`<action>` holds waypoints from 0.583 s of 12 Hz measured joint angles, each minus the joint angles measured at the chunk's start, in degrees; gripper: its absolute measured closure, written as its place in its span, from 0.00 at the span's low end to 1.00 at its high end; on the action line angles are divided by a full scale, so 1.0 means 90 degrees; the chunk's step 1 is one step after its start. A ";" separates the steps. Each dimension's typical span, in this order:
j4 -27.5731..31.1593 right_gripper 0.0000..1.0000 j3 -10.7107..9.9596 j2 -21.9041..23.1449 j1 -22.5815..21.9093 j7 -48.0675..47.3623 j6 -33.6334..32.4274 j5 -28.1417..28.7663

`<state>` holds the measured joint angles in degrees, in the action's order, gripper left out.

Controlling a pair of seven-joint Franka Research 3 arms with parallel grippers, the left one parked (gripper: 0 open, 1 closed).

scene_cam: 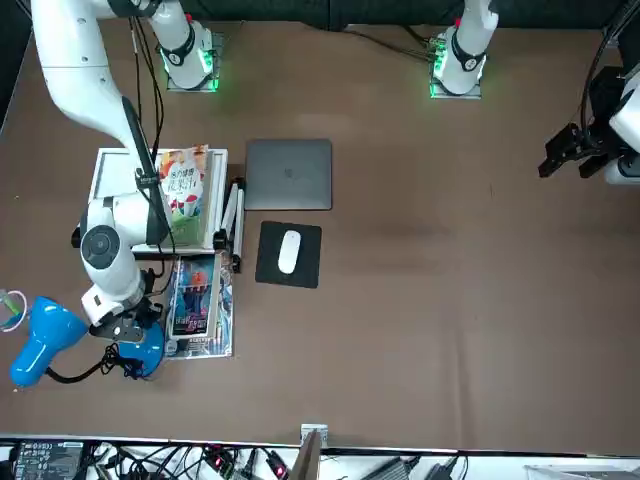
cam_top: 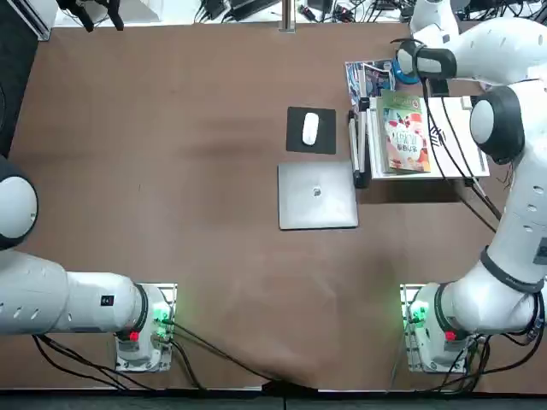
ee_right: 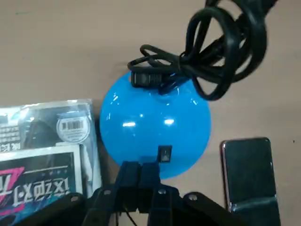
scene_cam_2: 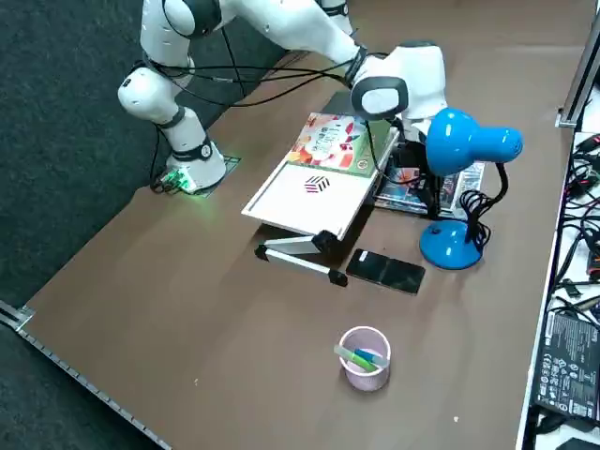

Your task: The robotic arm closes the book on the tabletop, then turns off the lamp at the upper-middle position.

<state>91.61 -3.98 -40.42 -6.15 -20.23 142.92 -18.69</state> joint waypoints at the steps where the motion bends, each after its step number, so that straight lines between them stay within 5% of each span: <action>1: 0.0015 0.99 -0.0001 -0.0051 0.0041 0.0001 0.0157 -0.0027; 7: 0.0058 0.99 -0.0003 -0.0163 0.0147 0.0003 0.0463 -0.0168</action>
<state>92.13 -4.00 -41.88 -4.83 -20.20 147.08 -20.21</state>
